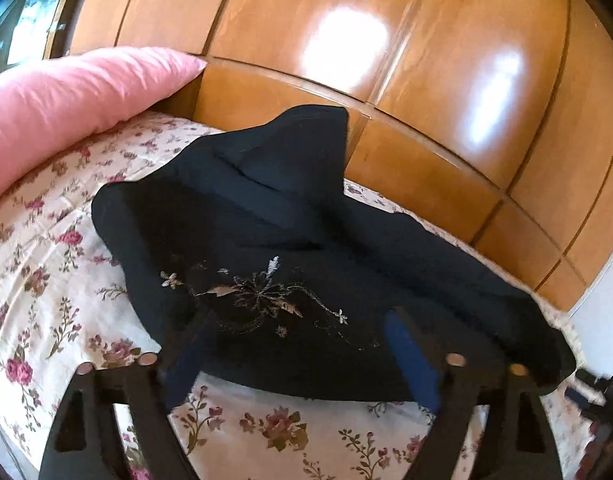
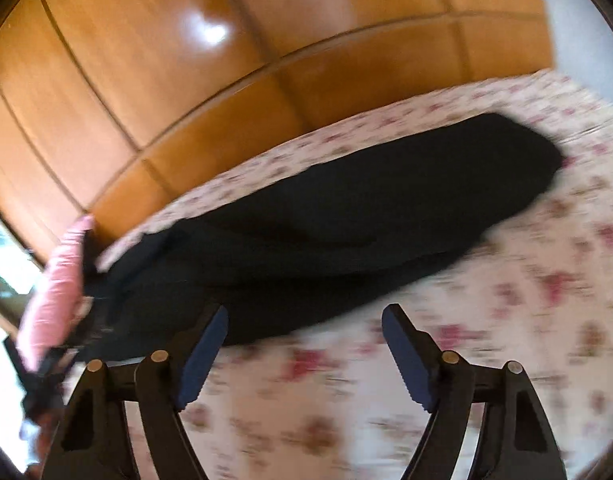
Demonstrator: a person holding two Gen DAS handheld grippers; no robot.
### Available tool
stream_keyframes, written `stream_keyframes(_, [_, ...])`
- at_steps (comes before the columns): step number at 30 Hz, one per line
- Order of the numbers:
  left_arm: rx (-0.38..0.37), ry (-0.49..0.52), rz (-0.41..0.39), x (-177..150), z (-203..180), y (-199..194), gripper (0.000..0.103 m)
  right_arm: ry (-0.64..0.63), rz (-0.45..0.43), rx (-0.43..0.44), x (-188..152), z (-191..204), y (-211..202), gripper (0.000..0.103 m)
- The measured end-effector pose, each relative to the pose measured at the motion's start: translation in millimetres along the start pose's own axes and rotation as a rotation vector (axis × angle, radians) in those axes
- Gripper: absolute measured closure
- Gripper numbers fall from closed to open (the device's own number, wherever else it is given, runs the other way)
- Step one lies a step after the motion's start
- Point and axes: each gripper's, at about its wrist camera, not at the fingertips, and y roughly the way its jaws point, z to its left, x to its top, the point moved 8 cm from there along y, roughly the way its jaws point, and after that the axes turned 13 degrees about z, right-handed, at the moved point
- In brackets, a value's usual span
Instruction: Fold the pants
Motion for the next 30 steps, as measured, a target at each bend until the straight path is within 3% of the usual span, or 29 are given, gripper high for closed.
stream_keyframes(6, [0.042,0.033,0.020,-4,-2,7,0.020,0.062,0.131,0.107,19,18,52,0.024])
stream_keyframes(8, [0.061,0.035,0.041,-8,1,10,0.020,0.116,0.164,0.137,28,14,66,0.034])
stream_keyframes(10, [0.078,0.054,0.055,-11,0,14,0.020,0.122,0.177,0.099,42,11,77,0.055])
stream_keyframes(12, [0.095,0.078,0.073,-14,-2,17,0.020,0.063,0.179,0.048,63,13,85,0.064])
stream_keyframes(13, [0.098,0.089,0.080,-16,-3,18,0.020,0.024,0.176,0.017,78,17,90,0.075])
stream_keyframes(16, [0.098,0.114,0.088,-17,-5,18,0.020,-0.046,0.139,-0.046,128,29,97,0.084])
stream_keyframes(20, [0.069,0.112,0.093,-18,-2,16,0.019,-0.084,0.051,-0.102,207,52,107,0.084])
stream_keyframes(21, [0.062,0.102,0.093,-17,0,15,0.020,-0.080,0.032,-0.110,218,55,109,0.082])
stream_keyframes(23, [0.053,0.066,0.085,-13,6,10,0.020,-0.083,-0.016,-0.128,239,61,111,0.056])
stream_keyframes(24, [0.048,0.044,0.075,-9,10,7,0.020,-0.082,-0.029,-0.149,243,60,110,0.026])
stream_keyframes(25, [0.043,0.024,0.061,-6,15,3,0.020,-0.081,-0.051,-0.156,244,59,104,0.020])
stream_keyframes(27, [0.043,-0.014,0.028,2,25,-4,0.020,-0.088,-0.104,-0.121,239,54,88,0.020])
stream_keyframes(30, [0.095,-0.060,-0.017,16,44,-8,0.020,-0.087,-0.096,-0.136,214,30,69,0.020])
